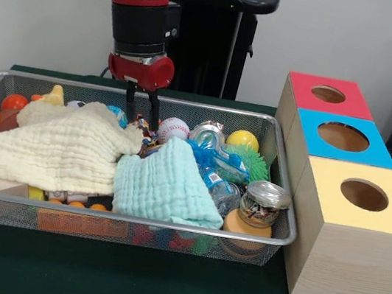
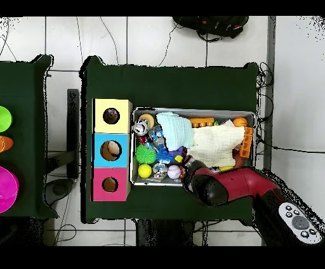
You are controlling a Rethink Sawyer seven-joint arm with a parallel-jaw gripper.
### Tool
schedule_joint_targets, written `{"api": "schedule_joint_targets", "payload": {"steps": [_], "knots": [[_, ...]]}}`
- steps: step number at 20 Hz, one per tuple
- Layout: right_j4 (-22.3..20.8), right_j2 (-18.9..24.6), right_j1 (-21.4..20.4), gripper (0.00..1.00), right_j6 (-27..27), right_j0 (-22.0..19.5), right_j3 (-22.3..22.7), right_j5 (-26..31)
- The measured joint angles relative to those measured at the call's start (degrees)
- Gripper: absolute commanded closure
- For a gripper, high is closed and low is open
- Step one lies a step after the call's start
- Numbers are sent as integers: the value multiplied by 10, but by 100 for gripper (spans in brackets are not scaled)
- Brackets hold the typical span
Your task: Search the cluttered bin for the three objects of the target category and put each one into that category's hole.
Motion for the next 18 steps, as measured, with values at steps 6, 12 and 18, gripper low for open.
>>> {"api": "schedule_joint_targets", "payload": {"steps": [6,12,18], "knots": [[-7,-1,-1,0,0,13,1,0],[-36,-9,-5,0,0,43,10,-1],[-62,-22,-5,0,0,69,24,-11]]}}
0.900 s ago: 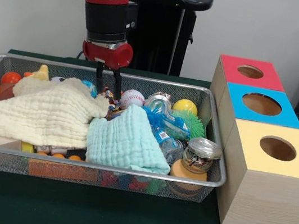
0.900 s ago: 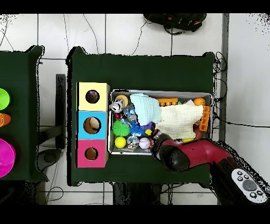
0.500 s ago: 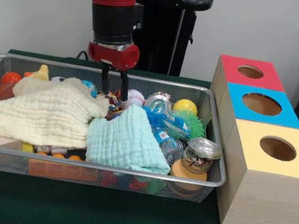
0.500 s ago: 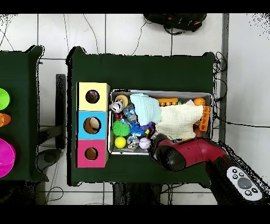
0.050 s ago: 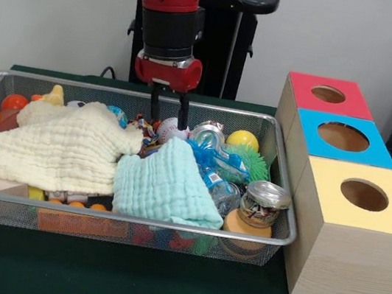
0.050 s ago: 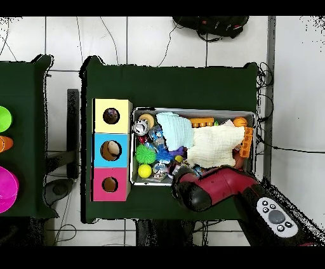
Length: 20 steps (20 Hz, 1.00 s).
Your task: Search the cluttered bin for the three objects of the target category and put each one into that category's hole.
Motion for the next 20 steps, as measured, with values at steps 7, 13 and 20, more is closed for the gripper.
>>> {"api": "schedule_joint_targets", "payload": {"steps": [7,13,20], "knots": [[-18,-15,0,0,0,11,8,-21],[-19,-16,10,0,0,-4,14,-26],[-25,-17,35,0,0,-24,14,-33]]}}
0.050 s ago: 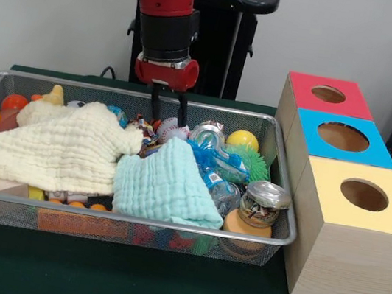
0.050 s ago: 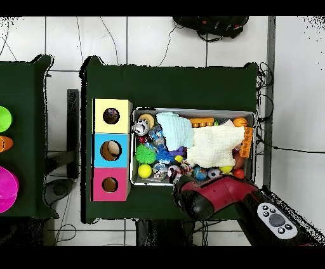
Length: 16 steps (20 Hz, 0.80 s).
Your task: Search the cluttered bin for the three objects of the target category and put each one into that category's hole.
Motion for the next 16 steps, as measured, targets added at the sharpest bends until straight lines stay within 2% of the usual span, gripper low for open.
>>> {"api": "schedule_joint_targets", "payload": {"steps": [7,9,14,16], "knots": [[-10,-26,4,0,0,35,0,-25],[-18,-49,5,0,0,67,0,-55],[-21,-84,9,0,0,100,0,-94],[-21,-88,11,0,0,100,0,-98]]}}
